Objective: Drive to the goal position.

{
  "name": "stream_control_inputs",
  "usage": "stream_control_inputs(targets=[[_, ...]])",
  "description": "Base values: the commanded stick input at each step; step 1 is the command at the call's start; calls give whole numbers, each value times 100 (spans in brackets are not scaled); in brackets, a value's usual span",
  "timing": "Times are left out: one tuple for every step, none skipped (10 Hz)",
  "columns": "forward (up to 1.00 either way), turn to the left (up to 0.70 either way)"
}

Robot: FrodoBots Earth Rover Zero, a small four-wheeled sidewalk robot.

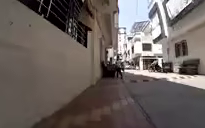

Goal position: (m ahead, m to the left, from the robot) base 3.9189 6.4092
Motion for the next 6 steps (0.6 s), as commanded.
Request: stream_control_inputs(targets=[[85, 0], [85, 0], [85, 0], [85, 0], [85, 0], [73, -27]])
